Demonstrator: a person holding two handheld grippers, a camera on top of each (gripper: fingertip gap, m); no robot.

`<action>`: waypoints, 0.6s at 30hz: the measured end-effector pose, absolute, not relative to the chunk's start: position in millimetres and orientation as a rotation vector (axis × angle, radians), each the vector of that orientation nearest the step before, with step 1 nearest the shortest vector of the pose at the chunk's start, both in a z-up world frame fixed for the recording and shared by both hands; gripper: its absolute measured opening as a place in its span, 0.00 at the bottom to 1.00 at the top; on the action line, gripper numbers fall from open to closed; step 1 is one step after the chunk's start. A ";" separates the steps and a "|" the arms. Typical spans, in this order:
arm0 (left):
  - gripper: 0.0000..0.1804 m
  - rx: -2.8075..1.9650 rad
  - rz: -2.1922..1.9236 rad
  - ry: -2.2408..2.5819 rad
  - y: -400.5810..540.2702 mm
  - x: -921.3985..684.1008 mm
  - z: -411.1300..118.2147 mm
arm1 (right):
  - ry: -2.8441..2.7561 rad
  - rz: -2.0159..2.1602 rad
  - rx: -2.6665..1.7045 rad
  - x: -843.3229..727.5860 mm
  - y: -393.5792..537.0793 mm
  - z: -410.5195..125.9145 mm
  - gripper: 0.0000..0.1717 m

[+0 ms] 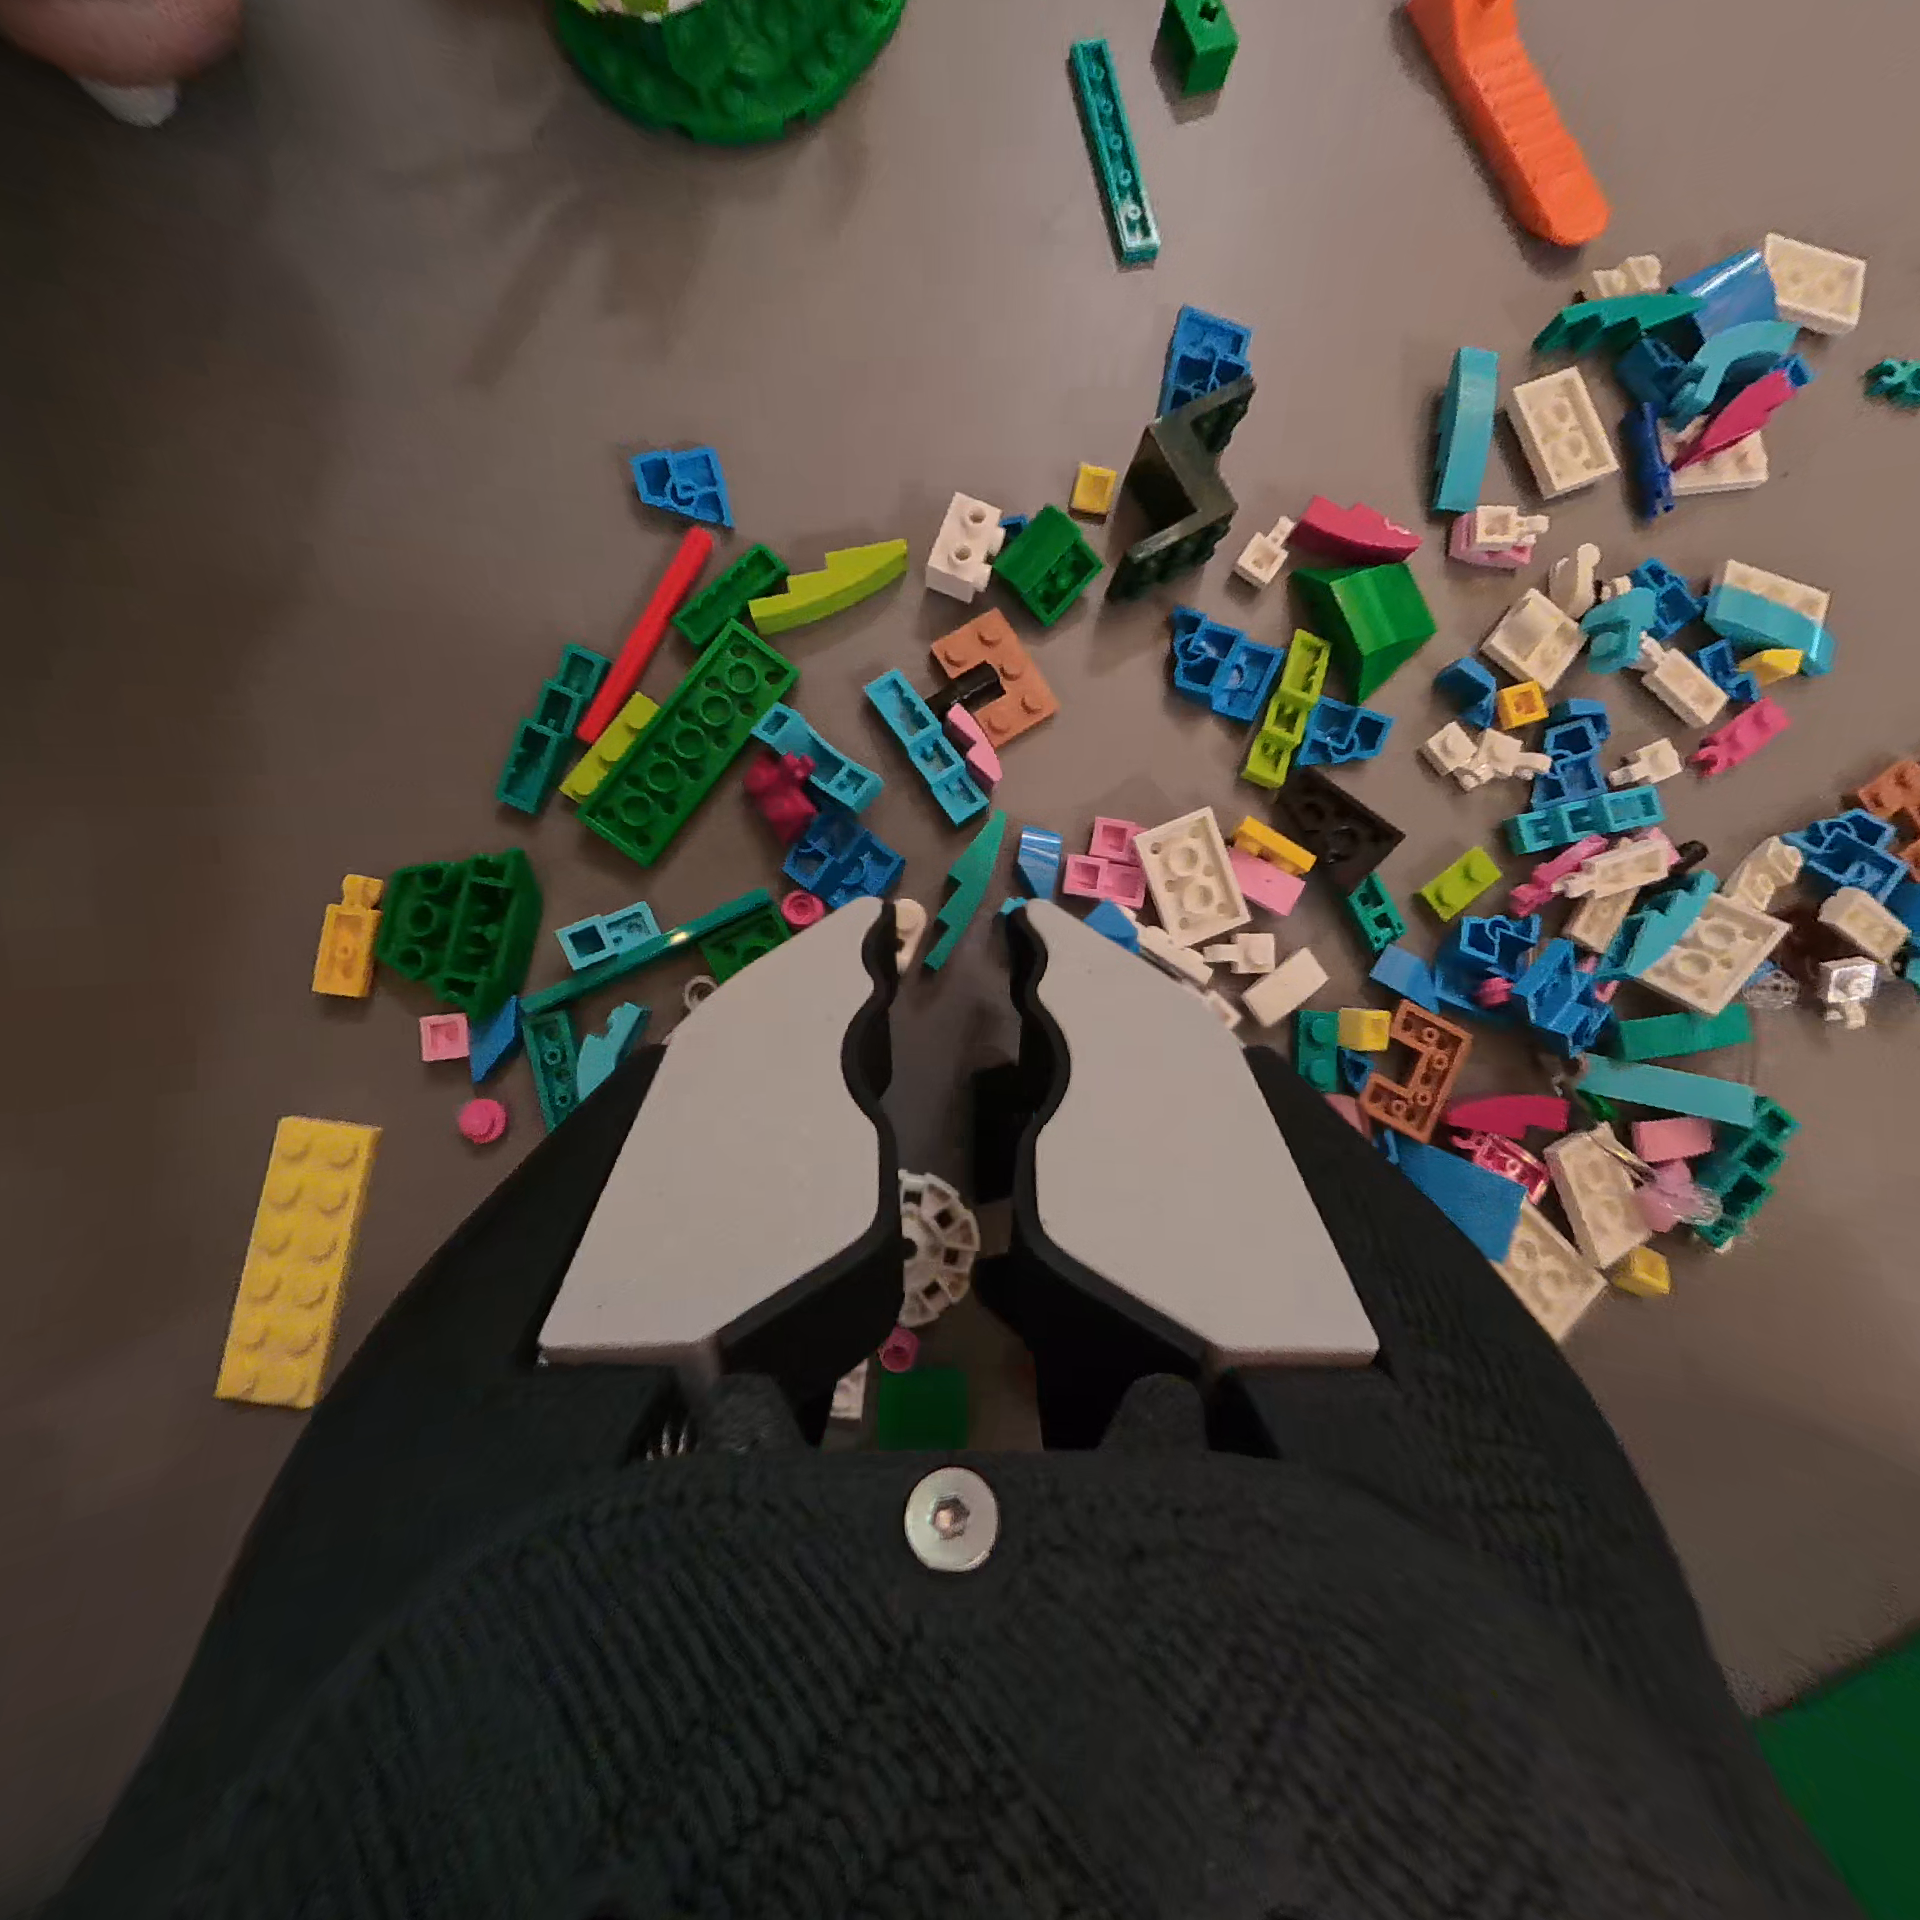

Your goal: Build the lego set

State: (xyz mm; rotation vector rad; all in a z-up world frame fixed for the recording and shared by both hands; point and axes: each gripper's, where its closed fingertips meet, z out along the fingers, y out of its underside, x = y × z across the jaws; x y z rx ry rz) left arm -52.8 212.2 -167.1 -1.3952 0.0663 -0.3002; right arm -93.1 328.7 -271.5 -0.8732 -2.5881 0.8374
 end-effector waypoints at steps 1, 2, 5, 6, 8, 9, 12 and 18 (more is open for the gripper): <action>0.04 -1.395 -0.300 0.066 212.1 -53.0 -167.1 | -2.581 0.818 -0.870 -93.6 329.2 -274.4 0.11; 0.04 -1.394 -0.300 0.066 211.9 -53.2 -167.2 | -2.580 0.803 -0.867 -94.5 329.5 -276.8 0.09; 0.05 -1.396 -0.298 0.069 211.6 -53.4 -167.7 | -2.562 0.798 -0.856 -102.3 329.7 -275.8 0.05; 0.05 -1.397 -0.297 0.070 211.6 -53.4 -167.8 | -2.562 0.782 -0.850 -105.4 330.6 -276.2 0.04; 0.05 -1.399 -0.296 0.072 211.6 -53.6 -168.3 | -2.530 0.744 -0.860 -116.2 333.7 -276.3 0.00; 0.04 -1.403 -0.300 0.077 211.7 -52.9 -168.9 | -2.517 0.727 -0.877 -121.1 334.7 -276.7 0.00; 0.05 -1.430 -0.346 0.105 212.3 -47.0 -172.1 | -2.451 0.664 -0.929 -130.1 338.0 -273.8 0.01; 0.05 -1.440 -0.306 0.134 211.9 -43.6 -173.7 | -2.372 0.804 -1.045 -88.6 342.3 -247.6 0.14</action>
